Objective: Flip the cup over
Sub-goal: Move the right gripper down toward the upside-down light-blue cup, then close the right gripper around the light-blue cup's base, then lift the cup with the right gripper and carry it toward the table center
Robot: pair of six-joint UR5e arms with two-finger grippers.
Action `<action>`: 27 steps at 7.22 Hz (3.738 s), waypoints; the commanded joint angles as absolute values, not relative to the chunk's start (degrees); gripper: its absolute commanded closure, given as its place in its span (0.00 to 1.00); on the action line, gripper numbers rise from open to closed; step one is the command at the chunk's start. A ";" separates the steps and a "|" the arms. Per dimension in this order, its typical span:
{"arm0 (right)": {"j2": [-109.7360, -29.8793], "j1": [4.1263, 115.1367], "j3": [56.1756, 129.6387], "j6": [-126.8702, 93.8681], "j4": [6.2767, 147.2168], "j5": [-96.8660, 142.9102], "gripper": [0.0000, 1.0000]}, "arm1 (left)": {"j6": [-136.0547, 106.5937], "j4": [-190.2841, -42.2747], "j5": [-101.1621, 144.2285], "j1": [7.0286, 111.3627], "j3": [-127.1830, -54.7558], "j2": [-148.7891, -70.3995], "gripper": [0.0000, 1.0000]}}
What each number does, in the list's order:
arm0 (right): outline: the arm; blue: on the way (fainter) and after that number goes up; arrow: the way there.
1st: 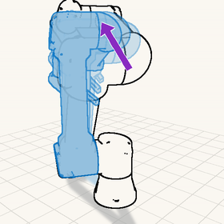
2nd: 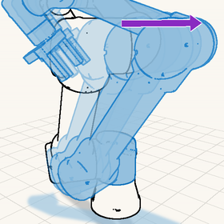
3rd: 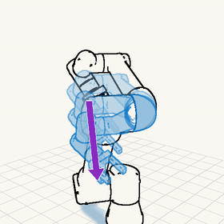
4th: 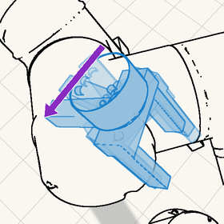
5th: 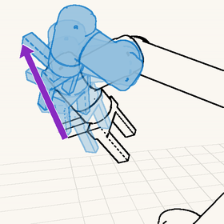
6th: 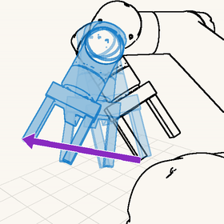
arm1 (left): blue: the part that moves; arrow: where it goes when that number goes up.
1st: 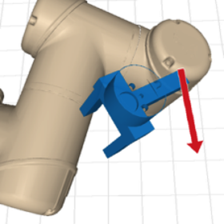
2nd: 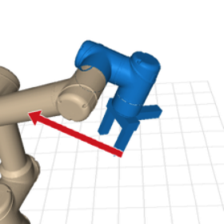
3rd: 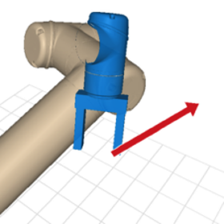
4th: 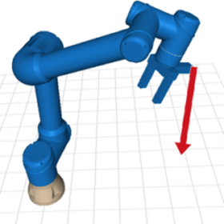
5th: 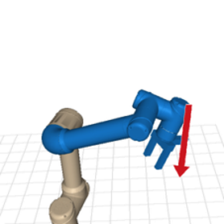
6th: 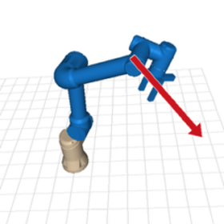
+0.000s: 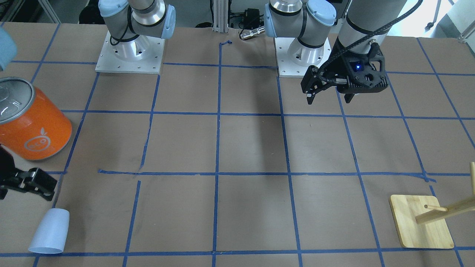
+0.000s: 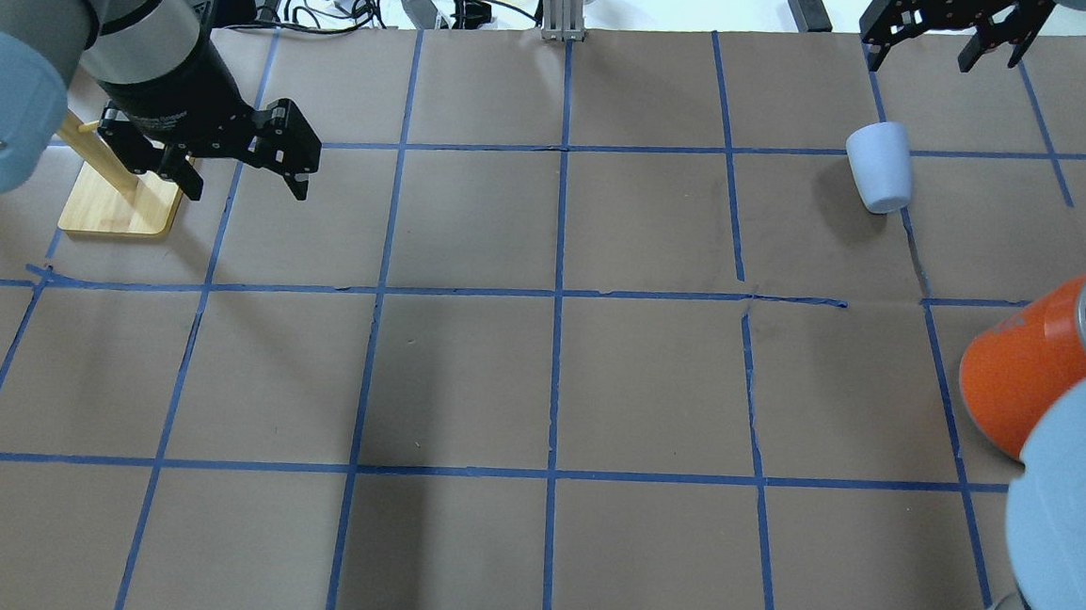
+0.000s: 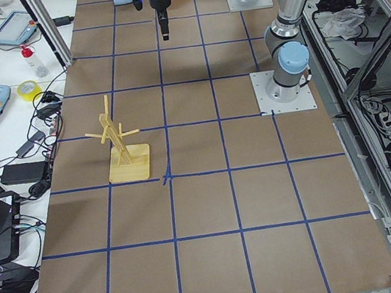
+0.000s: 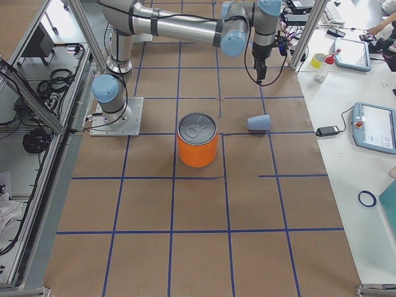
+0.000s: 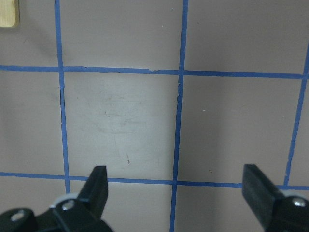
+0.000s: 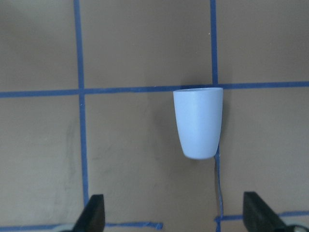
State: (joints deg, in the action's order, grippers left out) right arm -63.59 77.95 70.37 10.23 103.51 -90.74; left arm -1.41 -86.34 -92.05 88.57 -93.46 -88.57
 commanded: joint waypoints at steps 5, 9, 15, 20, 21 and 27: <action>-50.28 75.59 70.22 15.91 115.30 -90.97 0.00 | -1.41 -86.31 -92.20 88.51 -93.52 -88.68 0.00; -47.73 75.24 70.84 16.70 117.95 -90.44 0.00 | -1.41 -86.31 -92.20 88.51 -93.52 -88.68 0.00; -46.50 73.83 72.86 15.82 122.78 -86.13 0.01 | -1.41 -85.87 -92.11 88.42 -93.43 -88.68 0.00; -46.06 73.83 73.48 12.84 122.61 -86.57 0.01 | -1.41 -85.61 -92.02 88.50 -93.43 -88.68 0.00; -46.05 73.83 73.48 12.83 122.61 -86.57 0.01 | -1.41 -85.61 -92.02 88.42 -93.43 -88.68 0.00; -47.28 73.92 73.83 15.46 122.00 -87.27 0.85 | 2.17 -85.61 -91.85 88.42 -93.34 -88.24 0.00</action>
State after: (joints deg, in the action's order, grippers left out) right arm -46.68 73.84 73.87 14.68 122.32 -87.10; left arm -0.14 -85.62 -91.99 88.43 -93.37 -88.42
